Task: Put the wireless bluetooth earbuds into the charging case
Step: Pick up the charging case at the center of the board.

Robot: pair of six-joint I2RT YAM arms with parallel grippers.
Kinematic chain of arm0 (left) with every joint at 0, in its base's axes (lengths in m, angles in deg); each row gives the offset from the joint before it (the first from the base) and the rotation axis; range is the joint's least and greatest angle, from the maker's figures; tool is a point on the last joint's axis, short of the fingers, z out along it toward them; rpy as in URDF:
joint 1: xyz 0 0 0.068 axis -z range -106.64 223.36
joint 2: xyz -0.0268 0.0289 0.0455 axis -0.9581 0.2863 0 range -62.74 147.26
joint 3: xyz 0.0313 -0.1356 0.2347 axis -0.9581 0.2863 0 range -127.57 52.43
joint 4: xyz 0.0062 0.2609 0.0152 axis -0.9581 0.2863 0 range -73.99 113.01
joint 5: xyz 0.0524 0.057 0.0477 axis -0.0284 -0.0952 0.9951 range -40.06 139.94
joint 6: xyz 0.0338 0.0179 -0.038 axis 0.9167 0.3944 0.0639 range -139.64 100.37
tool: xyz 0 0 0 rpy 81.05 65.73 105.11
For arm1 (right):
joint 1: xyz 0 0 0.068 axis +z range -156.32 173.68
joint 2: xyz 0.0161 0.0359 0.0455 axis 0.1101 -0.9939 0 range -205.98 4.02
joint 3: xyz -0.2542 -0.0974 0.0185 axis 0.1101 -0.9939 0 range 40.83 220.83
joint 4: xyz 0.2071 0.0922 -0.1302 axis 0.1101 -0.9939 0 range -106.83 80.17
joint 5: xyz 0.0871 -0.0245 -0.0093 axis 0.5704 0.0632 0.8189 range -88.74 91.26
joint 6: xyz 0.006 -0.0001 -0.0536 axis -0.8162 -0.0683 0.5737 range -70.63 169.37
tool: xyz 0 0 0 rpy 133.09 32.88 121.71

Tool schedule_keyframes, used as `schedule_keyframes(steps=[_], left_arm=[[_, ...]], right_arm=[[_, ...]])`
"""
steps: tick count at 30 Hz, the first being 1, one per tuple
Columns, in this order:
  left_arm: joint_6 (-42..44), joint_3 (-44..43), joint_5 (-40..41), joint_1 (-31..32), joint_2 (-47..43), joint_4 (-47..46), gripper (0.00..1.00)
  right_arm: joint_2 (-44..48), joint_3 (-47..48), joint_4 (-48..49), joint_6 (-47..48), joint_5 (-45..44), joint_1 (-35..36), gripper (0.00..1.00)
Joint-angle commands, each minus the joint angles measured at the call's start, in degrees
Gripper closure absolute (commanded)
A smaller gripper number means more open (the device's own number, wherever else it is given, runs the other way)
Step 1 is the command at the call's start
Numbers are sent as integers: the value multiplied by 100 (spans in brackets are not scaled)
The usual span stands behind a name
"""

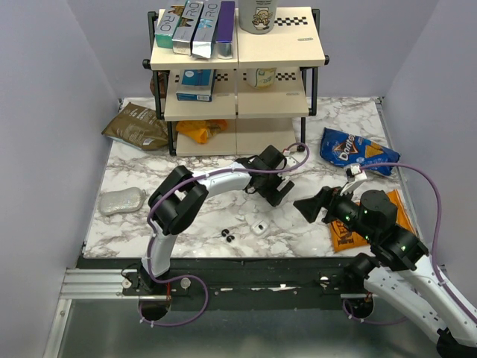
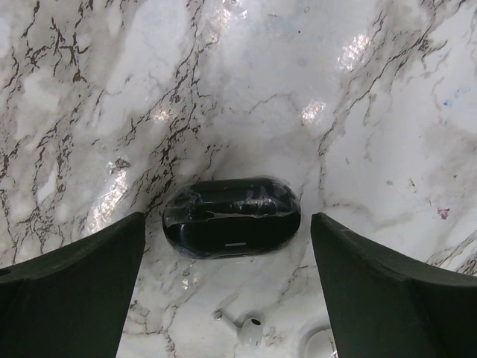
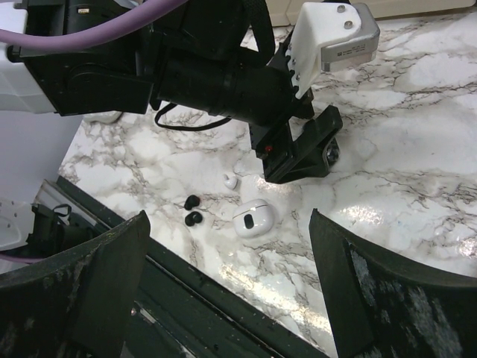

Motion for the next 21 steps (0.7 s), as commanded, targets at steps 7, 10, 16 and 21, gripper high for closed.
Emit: schedule_keyframes(steps=[7,10,16,21], left_arm=[[41,124,708,220,118,54,7],[50,160,840,255,100,54,7],[85,204,1007,291,109,80,13],[68,212,946,291,153,81,29]], right_arm=[[68,12,-193,-24,57,41,4],[103,-14,-193,-42,48,41,4],[191,-23,-264,-59,13,41,4],[253,-14,-317,-68,-22,41,4]])
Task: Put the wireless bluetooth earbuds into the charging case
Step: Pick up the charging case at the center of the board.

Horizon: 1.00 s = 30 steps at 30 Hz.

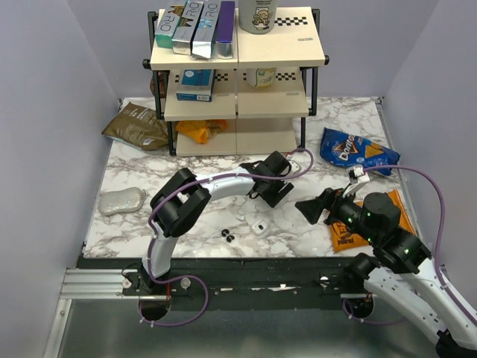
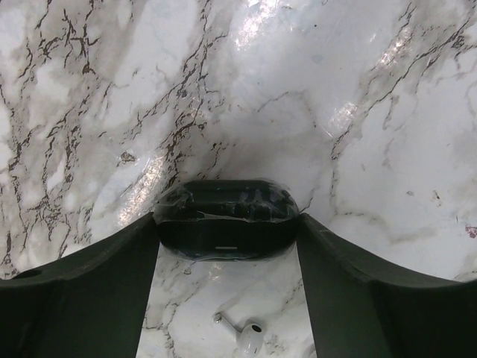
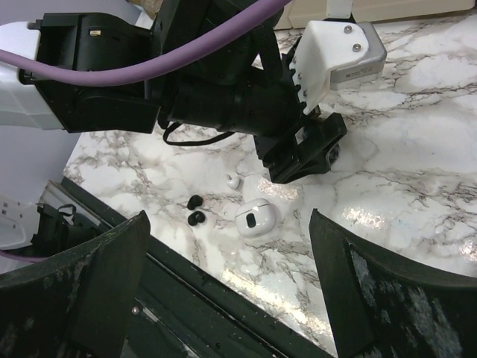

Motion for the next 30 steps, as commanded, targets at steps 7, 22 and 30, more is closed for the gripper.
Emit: schedule_keyframes(steps=[7,22,30], left_arm=[[22,289,141,17,-7,-82,52],[-997,2590,-1519,-581,-3504,-3042,89],[-559,5764,-1312,-229,-5341,-6531,100]], right_arm=[[78,14,-255,-42,-27,36,4],[-589,1130,-185,-131,-572,36,4],[-1671,1403,68,485,24,45,7]])
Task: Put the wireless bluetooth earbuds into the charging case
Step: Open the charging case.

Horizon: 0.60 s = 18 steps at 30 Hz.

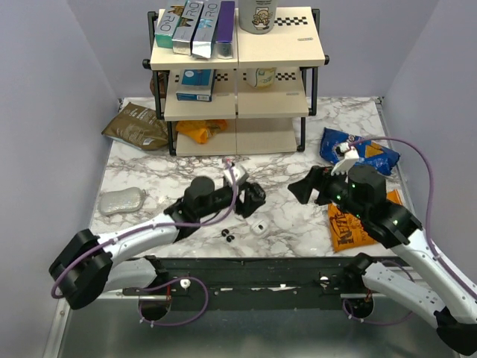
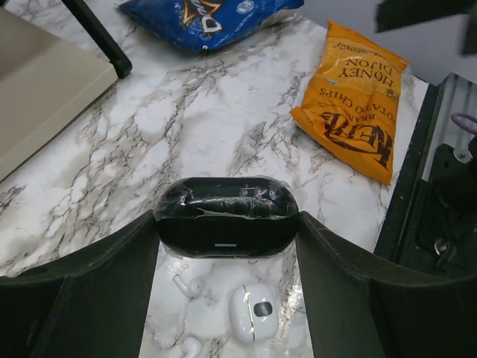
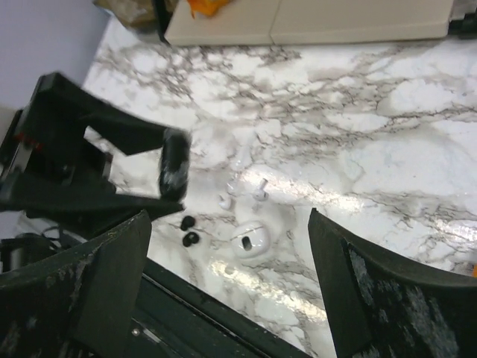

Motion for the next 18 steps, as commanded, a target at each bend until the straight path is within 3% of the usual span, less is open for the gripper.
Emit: schedule_keyframes(steps=[1,5,8,11,18], left_arm=[[429,1448,292,272,-667,-2284,100],[834,1625,811,526,-1167,-1917,100],[799,1940,1067,632,-1501,-2135,100],[676,2380,1242,685,-1748,-2592,100],[834,2399,1384,817,-1775,-2453,100]], right_arm=[[-191,168,260,452,454,41,8],[-593,457,339,725,1260,41,9],[-1051,651,173,866,1867,67,9],[-1254,616,208,937,2019,225,10],[-1799,827,366,1042,1852,813,10]])
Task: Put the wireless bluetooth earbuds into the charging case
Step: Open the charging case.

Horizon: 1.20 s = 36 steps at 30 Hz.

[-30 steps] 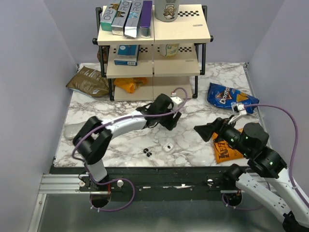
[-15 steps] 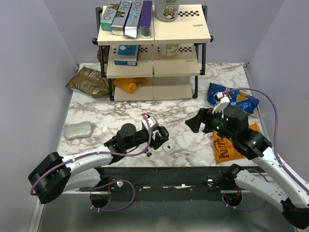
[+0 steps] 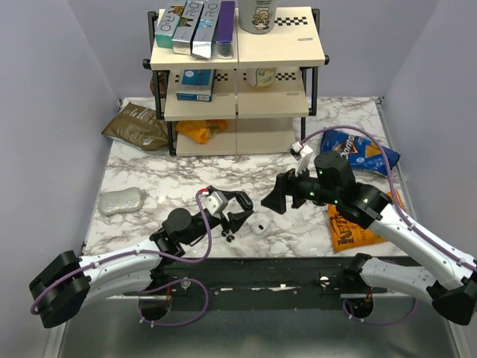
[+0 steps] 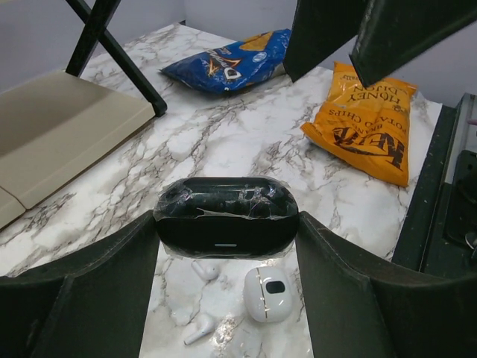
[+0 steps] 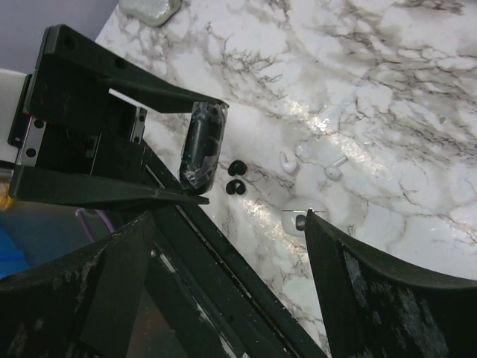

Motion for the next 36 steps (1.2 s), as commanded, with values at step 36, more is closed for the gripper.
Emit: schedule_keyframes(steps=[36], left_arm=[[785,-247,638,612,-521,485,100]], right_arm=[[-1435,505,350,18,-641,532,9]])
